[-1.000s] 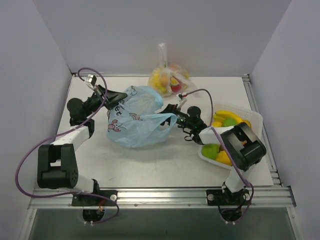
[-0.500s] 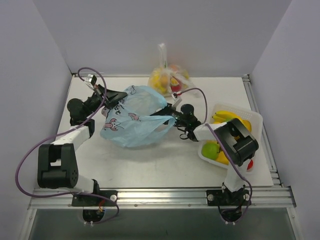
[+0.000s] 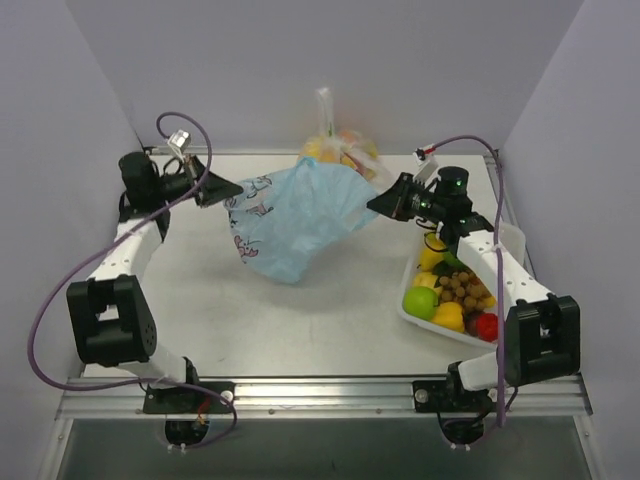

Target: Place the fake fruits into the plastic bag and tie a complex knot

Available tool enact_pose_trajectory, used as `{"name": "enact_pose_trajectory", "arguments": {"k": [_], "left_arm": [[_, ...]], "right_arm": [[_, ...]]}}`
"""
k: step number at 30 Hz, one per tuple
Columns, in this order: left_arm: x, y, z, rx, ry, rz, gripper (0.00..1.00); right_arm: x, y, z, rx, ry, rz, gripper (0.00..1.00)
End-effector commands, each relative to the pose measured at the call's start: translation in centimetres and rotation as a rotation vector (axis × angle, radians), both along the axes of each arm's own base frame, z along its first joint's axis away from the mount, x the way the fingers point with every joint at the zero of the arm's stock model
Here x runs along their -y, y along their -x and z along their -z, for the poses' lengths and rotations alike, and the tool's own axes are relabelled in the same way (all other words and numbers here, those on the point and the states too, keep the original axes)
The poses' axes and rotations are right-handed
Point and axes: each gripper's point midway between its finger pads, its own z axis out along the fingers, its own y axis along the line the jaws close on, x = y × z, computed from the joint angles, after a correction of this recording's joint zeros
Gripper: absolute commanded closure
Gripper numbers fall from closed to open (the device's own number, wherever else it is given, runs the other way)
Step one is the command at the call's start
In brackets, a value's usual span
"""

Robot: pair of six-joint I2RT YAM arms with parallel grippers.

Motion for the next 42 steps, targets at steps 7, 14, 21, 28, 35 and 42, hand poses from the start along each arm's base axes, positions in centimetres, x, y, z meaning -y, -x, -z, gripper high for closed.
{"name": "enact_pose_trajectory", "arguments": {"k": [7,14,21,28,35,42], "left_arm": [[2.2,2.7,9.5,0.043,-0.935,0.052,1.0],[-2.0,4.7,13.3,0.157,-1.219,-0.022,1.0],[0.5,1.2,7.9,0.28,-0.883,0.115,0.54],[3.3,3.6,-5.4,0.468,-0.675,0.065,0.03],[5.6,8.5,-2.1,0.356,-0.821,0.033,0.02],[8.4,9.3,1.5,0.178,-0.76,0.037,0.03]], "right_arm": [[-3.3,5.6,4.0,-0.099,0.248,-0.205,1.0],[-1.6,7.3,5.8,-0.191,0.297,-0.162,1.0],[-4.2,9.9,6.1,-0.189,0.263,-0.217,1.0],[-3.4,7.1,3.9,-0.224,0.214,-0.062,1.0],[-4.4,7.9,3.8,-0.276,0.184,-0.046,1.0],[-4.8,8.8,4.9,-0.272,0.226,-0.071,1.0]]}}
